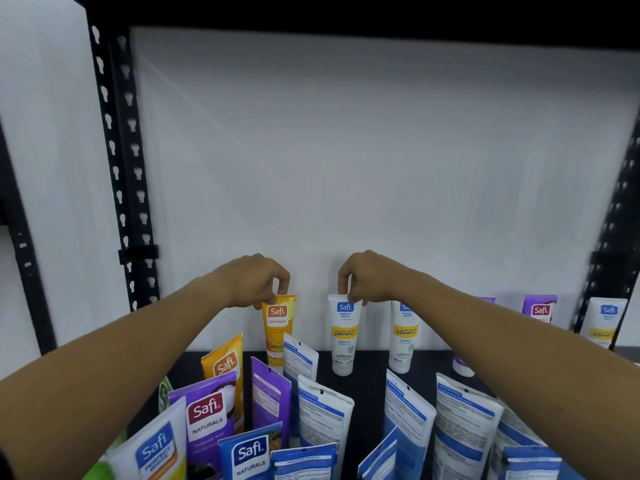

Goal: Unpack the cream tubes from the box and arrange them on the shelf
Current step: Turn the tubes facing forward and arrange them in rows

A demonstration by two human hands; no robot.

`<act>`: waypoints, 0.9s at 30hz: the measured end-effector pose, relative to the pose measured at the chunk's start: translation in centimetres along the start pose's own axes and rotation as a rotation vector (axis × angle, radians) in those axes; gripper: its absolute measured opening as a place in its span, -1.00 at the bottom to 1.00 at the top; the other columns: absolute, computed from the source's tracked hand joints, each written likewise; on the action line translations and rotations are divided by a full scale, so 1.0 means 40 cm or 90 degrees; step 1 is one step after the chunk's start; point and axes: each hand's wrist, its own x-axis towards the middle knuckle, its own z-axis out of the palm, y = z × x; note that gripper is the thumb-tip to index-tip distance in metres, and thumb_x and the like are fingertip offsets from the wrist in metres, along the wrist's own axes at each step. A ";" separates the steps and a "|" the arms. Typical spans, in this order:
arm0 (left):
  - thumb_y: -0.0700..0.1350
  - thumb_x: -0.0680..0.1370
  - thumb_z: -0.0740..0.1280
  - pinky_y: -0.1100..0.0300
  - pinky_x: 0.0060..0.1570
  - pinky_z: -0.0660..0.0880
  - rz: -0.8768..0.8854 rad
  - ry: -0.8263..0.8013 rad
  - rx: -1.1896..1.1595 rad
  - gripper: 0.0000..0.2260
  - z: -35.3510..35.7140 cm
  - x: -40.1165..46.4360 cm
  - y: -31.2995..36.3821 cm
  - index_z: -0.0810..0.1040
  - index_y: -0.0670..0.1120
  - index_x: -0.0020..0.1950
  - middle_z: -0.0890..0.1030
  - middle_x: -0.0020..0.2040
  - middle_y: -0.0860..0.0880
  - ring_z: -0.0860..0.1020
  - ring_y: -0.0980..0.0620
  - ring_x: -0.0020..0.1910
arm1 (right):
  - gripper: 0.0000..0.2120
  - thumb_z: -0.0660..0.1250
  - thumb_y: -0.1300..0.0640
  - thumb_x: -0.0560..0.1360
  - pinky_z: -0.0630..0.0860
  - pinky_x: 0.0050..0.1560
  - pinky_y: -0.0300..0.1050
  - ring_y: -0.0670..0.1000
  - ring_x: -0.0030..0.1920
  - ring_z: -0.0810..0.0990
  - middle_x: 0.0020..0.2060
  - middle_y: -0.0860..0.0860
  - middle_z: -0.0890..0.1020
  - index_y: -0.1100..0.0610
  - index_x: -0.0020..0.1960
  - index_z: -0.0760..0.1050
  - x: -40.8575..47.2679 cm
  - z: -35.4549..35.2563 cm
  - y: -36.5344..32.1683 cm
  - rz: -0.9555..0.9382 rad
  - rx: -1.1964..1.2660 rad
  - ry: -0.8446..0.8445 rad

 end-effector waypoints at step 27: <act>-0.02 0.58 0.35 0.18 0.04 0.49 -0.023 0.043 0.060 -0.74 -0.001 -0.042 -0.018 0.49 0.08 0.27 0.63 0.16 0.02 0.58 0.05 0.05 | -0.85 0.47 0.15 0.44 0.60 0.03 0.00 0.02 -0.07 0.61 -0.11 -0.03 0.56 -0.01 -0.02 0.59 -0.026 -0.010 -0.031 -0.003 -0.030 0.029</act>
